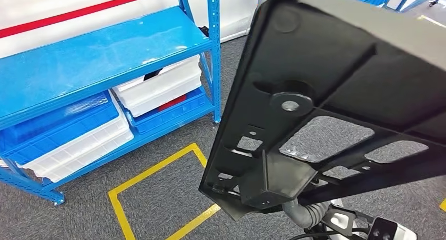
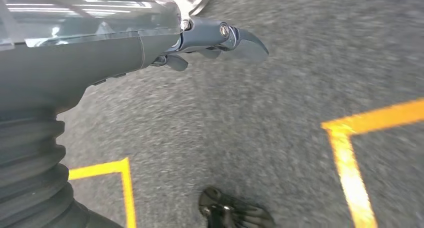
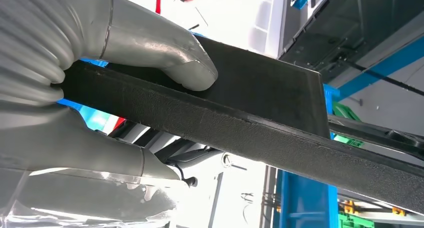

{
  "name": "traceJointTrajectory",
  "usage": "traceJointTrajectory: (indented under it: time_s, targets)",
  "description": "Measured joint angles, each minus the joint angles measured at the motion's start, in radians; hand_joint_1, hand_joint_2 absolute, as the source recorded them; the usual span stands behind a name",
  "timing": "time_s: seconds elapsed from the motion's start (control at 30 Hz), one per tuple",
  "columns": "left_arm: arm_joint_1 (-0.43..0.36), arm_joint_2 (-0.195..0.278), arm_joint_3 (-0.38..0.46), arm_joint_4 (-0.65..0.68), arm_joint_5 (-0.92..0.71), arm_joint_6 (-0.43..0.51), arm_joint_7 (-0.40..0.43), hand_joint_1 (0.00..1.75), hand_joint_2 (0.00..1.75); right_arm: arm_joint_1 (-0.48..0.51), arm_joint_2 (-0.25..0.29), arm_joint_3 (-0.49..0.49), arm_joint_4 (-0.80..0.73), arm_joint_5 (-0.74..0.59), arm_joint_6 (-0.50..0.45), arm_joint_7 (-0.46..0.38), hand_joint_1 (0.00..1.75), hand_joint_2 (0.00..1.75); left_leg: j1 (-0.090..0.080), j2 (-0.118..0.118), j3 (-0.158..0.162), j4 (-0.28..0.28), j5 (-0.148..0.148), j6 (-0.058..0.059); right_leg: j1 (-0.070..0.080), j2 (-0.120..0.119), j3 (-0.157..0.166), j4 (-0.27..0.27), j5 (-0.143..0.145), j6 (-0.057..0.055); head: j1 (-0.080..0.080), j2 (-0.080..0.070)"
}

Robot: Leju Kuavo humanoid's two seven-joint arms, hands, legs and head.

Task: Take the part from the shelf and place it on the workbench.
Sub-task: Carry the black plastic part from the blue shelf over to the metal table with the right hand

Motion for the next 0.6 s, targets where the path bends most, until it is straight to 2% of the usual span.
traceJointTrajectory:
  time_s: [0.03, 0.07, 0.1, 0.17, 0.23, 0.3, 0.33, 0.37, 0.4, 0.43, 0.47, 0.53, 0.57, 0.6]
  targets:
    - [-0.002, 0.004, 0.0, 0.0, -0.004, -0.007, -0.007, 0.0, 1.75, -0.016, 0.0, 0.006, 0.016, -0.005, 0.008, 0.0, 1.71, 1.75, -0.002, 0.008, 0.0, 0.006, -0.004, -0.006, 0.002, -0.015, 0.03, -0.054, 0.015, -0.005, 0.0, 0.0]
    - [-0.004, 0.011, 0.0, -0.001, -0.012, -0.014, -0.01, 0.0, 1.75, -0.032, -0.001, 0.012, 0.032, -0.011, 0.012, 0.0, 1.71, 1.75, -0.004, 0.015, 0.0, 0.01, -0.007, -0.014, 0.005, -0.024, 0.047, -0.086, 0.021, -0.012, 0.0, 0.0]
    - [-0.006, 0.019, -0.001, -0.002, -0.022, -0.021, -0.012, 0.0, 1.75, -0.049, -0.002, 0.019, 0.048, -0.017, 0.014, 0.0, 1.71, 1.75, -0.005, 0.022, 0.001, 0.012, -0.008, -0.021, 0.008, -0.025, 0.048, -0.094, 0.018, -0.021, 0.0, 0.0]
    - [-0.01, 0.036, -0.007, -0.002, -0.052, -0.033, 0.005, 0.0, 1.75, -0.078, -0.005, 0.032, 0.074, -0.033, 0.014, 0.0, 1.71, 1.75, -0.003, 0.035, 0.002, 0.012, -0.01, -0.034, 0.01, -0.005, 0.044, -0.095, 0.023, -0.035, 0.0, 0.0]
    - [-0.012, 0.051, -0.019, -0.002, -0.091, -0.045, 0.04, 0.0, 1.75, -0.103, -0.01, 0.045, 0.091, -0.048, 0.01, -0.001, 1.71, 1.75, 0.002, 0.011, -0.011, 0.045, -0.037, -0.044, 0.007, 0.01, 0.041, -0.1, 0.03, -0.049, 0.0, 0.0]
    - [-0.009, 0.067, -0.036, -0.002, -0.128, -0.061, 0.079, 0.0, 1.75, -0.125, -0.014, 0.058, 0.105, -0.064, 0.008, -0.001, 1.71, 1.75, 0.005, -0.032, -0.062, 0.161, -0.104, -0.049, 0.008, 0.027, 0.036, -0.102, 0.036, -0.059, 0.0, 0.0]
    - [-0.006, 0.075, -0.045, -0.002, -0.142, -0.067, 0.094, 0.0, 1.75, -0.134, -0.016, 0.063, 0.113, -0.069, 0.007, -0.001, 1.71, 1.75, 0.006, -0.045, -0.096, 0.233, -0.136, -0.05, 0.011, 0.037, 0.034, -0.102, 0.038, -0.062, 0.0, 0.0]
    - [-0.003, 0.081, -0.053, -0.002, -0.152, -0.071, 0.106, 0.0, 1.75, -0.139, -0.02, 0.067, 0.12, -0.073, 0.005, -0.001, 1.71, 1.75, 0.006, -0.05, -0.123, 0.288, -0.153, -0.049, 0.013, 0.048, 0.032, -0.101, 0.039, -0.063, 0.0, 0.0]
    - [0.0, 0.085, -0.06, -0.002, -0.16, -0.072, 0.114, 0.0, 1.75, -0.142, -0.024, 0.07, 0.126, -0.074, 0.003, -0.001, 1.71, 1.75, 0.005, -0.053, -0.135, 0.309, -0.15, -0.047, 0.016, 0.06, 0.031, -0.101, 0.039, -0.064, 0.0, 0.0]
    - [0.001, 0.089, -0.066, -0.002, -0.166, -0.071, 0.118, 0.0, 1.75, -0.143, -0.028, 0.072, 0.13, -0.072, -0.002, -0.001, 1.71, 1.75, 0.005, -0.055, -0.127, 0.287, -0.126, -0.043, 0.018, 0.071, 0.032, -0.1, 0.04, -0.065, 0.0, 0.0]
    - [0.003, 0.093, -0.072, -0.002, -0.172, -0.069, 0.12, 0.0, 1.75, -0.142, -0.032, 0.073, 0.132, -0.067, -0.009, -0.001, 1.71, 1.75, 0.005, -0.062, -0.101, 0.227, -0.087, -0.037, 0.02, 0.082, 0.033, -0.099, 0.04, -0.065, 0.0, 0.0]
    - [0.003, 0.102, -0.084, -0.002, -0.187, -0.064, 0.121, 0.0, 1.75, -0.132, -0.039, 0.073, 0.126, -0.051, -0.021, -0.001, 1.71, 1.75, 0.003, -0.105, -0.038, 0.086, -0.025, -0.023, 0.022, 0.102, 0.034, -0.099, 0.041, -0.061, 0.0, 0.0]
    - [0.003, 0.106, -0.089, -0.002, -0.191, -0.062, 0.121, 0.0, 1.75, -0.122, -0.041, 0.07, 0.119, -0.043, -0.022, -0.001, 1.71, 1.75, 0.002, -0.124, -0.019, 0.041, -0.011, -0.018, 0.021, 0.111, 0.031, -0.099, 0.043, -0.057, 0.0, 0.0]
    - [0.003, 0.11, -0.091, -0.002, -0.189, -0.061, 0.119, 0.0, 1.75, -0.11, -0.043, 0.065, 0.109, -0.038, -0.019, -0.001, 1.71, 1.75, 0.0, -0.136, -0.011, 0.022, -0.01, -0.014, 0.018, 0.12, 0.027, -0.099, 0.046, -0.05, 0.0, 0.0]
